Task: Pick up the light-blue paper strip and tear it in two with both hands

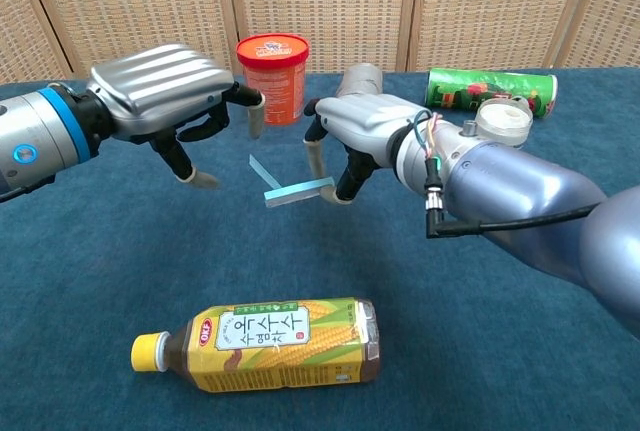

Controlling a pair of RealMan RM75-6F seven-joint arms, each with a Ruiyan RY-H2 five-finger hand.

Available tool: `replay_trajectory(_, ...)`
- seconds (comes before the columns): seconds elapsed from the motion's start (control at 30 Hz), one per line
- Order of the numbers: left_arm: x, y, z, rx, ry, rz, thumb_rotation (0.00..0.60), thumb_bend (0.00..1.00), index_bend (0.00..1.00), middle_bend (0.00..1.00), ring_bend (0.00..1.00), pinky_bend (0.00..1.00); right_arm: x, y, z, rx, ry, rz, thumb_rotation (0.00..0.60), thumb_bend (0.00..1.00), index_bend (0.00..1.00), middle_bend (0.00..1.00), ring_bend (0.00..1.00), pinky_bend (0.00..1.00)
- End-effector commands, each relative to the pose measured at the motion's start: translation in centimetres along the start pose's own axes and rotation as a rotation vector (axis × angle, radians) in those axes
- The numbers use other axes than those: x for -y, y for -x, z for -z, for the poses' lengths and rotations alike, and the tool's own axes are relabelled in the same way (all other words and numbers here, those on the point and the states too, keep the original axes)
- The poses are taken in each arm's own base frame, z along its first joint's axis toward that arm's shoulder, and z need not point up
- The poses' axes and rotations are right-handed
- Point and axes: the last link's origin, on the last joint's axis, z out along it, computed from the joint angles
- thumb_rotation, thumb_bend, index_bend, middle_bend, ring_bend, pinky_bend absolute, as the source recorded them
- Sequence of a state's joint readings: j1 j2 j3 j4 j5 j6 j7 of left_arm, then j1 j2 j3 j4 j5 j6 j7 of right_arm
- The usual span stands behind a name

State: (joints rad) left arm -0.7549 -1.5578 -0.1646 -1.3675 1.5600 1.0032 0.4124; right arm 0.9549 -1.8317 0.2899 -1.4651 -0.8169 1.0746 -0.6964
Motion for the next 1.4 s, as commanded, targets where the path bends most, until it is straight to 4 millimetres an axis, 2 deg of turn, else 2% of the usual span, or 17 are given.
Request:
replay_trajectory(0.03,-0.2,0.3,-0.5,0.007,-0.003,0.001,0.6,0.08,0.42,0.89,0.88,0.92,0.0,0.0,0.0,-0.001,0.0,0.002,0.6,0.54,0.58,0.05,0.0,0.0)
replay_trajectory(0.3,-0.7,0.7,-1.7,0.012,-0.007,0.026,0.6,0.14,0.46,0.89,0.88,0.92,-0.1,0.0,0.0,0.005,0.001,-0.004,0.6,0.54,0.58,0.05,0.0,0.0)
replay_trajectory(0.43,-1.4,1.0,-2.2,0.018,0.008,0.035,0.6,0.21,0.48,0.89,0.88,0.92,-0.1,0.0,0.0,0.004,-0.003,-0.002,0.6,0.54,0.58,0.05,0.0,0.0)
replay_trajectory(0.67,-2.5,1.2,-2.9,0.021,0.021,0.028,0.6,0.24,0.5,0.89,0.88,0.92,-0.3,-0.3,0.0,-0.002,0.004,-0.006,0.6,0.54,0.58,0.05,0.0,0.0)
replay_trajectory(0.87,-2.6,1.4,-3.0,0.024,0.014,0.023,0.6,0.27,0.52,0.9,0.88,0.92,-0.7,-0.3,0.1,0.0,0.007,-0.01,0.6,0.54,0.58,0.05,0.0,0.0)
replay_trajectory(1.1,-2.7,1.4,-3.2,0.018,0.011,0.018,0.6,0.34,0.56,0.9,0.88,0.92,-0.9,-0.3,0.1,-0.001,0.009,-0.007,0.6,0.54,0.58,0.05,0.0,0.0)
replay_trajectory(1.4,-2.7,1.5,-3.4,0.012,0.005,0.015,0.6,0.41,0.66,0.9,0.88,0.92,-1.1,-0.2,0.1,0.0,0.012,-0.004,0.6,0.57,0.58,0.05,0.0,0.0)
